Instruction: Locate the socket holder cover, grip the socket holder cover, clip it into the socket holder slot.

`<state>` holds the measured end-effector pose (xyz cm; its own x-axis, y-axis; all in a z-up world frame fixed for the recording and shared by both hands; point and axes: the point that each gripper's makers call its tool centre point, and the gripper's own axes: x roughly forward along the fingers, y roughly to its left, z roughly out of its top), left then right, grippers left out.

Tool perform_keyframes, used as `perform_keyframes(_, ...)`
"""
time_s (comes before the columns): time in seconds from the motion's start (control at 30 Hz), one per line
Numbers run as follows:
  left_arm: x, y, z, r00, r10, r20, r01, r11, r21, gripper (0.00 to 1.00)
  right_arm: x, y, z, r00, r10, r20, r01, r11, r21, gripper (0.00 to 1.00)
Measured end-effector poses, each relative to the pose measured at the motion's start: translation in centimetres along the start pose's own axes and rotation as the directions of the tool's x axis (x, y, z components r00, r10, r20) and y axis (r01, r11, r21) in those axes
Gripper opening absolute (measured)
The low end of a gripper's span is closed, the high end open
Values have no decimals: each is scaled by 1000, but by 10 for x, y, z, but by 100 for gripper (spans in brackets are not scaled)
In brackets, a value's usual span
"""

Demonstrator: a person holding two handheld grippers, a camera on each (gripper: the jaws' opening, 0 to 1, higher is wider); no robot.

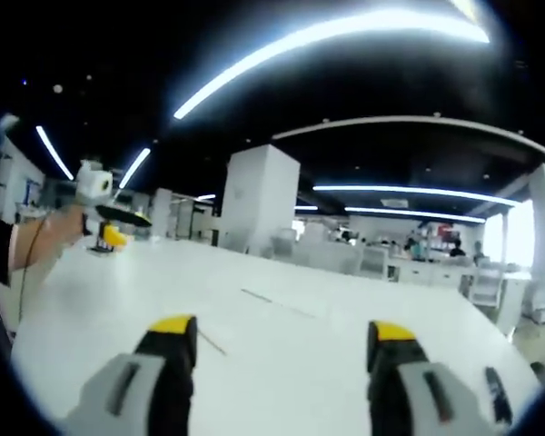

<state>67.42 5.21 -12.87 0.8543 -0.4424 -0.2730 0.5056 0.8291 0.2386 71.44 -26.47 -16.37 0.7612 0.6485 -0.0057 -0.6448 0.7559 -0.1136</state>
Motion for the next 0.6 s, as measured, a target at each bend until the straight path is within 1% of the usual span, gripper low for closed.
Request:
perform_keyframes(0.1, 6, -12, 0, 997, -42, -67, 42, 999, -5, 83, 1, -1, -3, 1000, -4, -11, 4, 1000, -4, 77)
perform_keyframes(0.13, 8, -14, 0, 996, -46, -83, 46, 999, -3, 84, 1, -1, -4, 1000, -4, -16, 4, 1000, -4, 77)
perform_keyframes(0.17, 10, -17, -2, 992, -53, -114, 54, 999, 2, 85, 2, 0, -5, 1000, -4, -21, 4, 1000, -4, 77)
perform_keyframes(0.2, 11, -20, -5, 986, -64, -154, 66, 998, 6, 85, 1, 0, -5, 1000, -4, -24, 4, 1000, -5, 77)
perform_keyframes(0.23, 13, -23, -10, 976, -73, -205, 76, 997, 5, 85, 1, 0, -5, 1000, -4, -25, 4, 1000, -7, 77)
perform_keyframes(0.27, 15, -24, -13, 970, -74, -231, 77, 997, 3, 85, 1, 0, -6, 1000, -3, -27, 3, 1000, -9, 77)
perform_keyframes(0.33, 18, -31, -22, 947, -94, -308, 92, 996, -18, 85, 1, 1, -8, 999, -3, -35, 2, 1000, -15, 77)
perform_keyframes(0.4, 22, -40, -31, 917, -127, -377, 106, 991, -76, 86, 2, -1, -12, 999, -9, -50, 8, 1000, -20, 76)
perform_keyframes(0.43, 23, -45, -36, 899, -144, -413, 113, 989, -97, 86, 3, 0, -15, 998, -10, -57, 9, 1000, -23, 76)
perform_keyframes(0.47, 24, -49, -42, 879, -160, -449, 123, 986, -111, 87, 3, -1, -17, 998, -12, -65, 11, 1000, -24, 76)
perform_keyframes(0.53, 25, -57, -56, 831, -167, -530, 124, 985, -116, 88, 3, 0, -20, 997, -14, -78, 12, 1000, -24, 76)
perform_keyframes(0.57, 24, -60, -62, 810, -175, -559, 131, 984, -118, 88, 3, -1, -21, 996, -16, -83, 14, 1000, -25, 76)
perform_keyframes(0.6, 24, -62, -74, 759, -169, -629, 115, 985, -126, 88, 3, -1, -22, 996, -17, -86, 15, 1000, -26, 75)
